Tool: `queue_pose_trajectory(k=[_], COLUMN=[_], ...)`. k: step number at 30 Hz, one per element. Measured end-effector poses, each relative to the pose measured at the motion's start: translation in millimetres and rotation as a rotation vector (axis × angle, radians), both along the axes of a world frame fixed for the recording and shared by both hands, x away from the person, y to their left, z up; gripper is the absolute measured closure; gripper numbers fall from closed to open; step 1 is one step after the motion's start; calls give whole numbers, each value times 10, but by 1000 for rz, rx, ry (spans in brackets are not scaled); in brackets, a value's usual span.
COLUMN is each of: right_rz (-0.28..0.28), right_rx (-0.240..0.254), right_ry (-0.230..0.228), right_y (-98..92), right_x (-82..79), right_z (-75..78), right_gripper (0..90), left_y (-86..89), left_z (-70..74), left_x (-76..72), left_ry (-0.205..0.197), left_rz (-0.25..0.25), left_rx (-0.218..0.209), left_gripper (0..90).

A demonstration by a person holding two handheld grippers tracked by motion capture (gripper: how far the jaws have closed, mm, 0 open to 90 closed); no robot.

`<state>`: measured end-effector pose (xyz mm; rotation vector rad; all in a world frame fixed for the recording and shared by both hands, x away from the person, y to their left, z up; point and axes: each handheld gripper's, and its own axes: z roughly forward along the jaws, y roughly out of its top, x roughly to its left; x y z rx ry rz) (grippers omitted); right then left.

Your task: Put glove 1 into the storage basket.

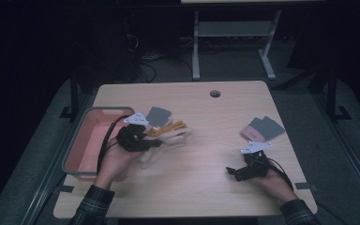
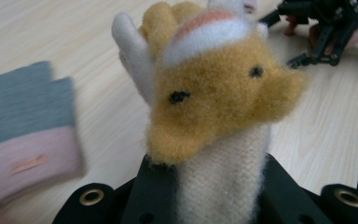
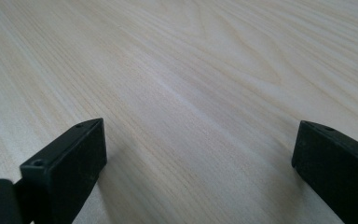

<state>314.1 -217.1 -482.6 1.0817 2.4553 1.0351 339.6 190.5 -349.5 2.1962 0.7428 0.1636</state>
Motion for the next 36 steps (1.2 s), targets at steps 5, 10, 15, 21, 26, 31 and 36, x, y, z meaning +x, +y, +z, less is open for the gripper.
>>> queue_pose_trajectory(k=[5, 10, 15, 21, 26, 31, 36], right_rz=[0, -1, 0, -1, 0, 0, 0], right_rx=[0, 0, 0, 0, -1, -1, -1], right_ry=[0, 1, 0, 1, -1, 0, 0], right_y=[0, 0, 0, 0, -1, -1, 0], right_x=[0, -1, 0, -1, 0, 0, 0], right_z=[0, 0, 0, 0, 0, 0, 0], right_gripper=[28, 28, 28, 28, 28, 28, 28], left_y=[290, 598, 899, 1189, 1384, 1472, 1514], left_z=[94, 176, 222, 155, 39, -138, -333], left_x=[26, 20, 8, 23, 74, 157, 257], left_ry=[-28, -51, -71, -69, -62, -25, 35], left_rz=[73, 156, 236, 329, 408, 440, 449], left_rx=[-3, -20, -15, 20, 40, 64, 99], left_gripper=[801, 801, 801, 801, 799, 798, 794])
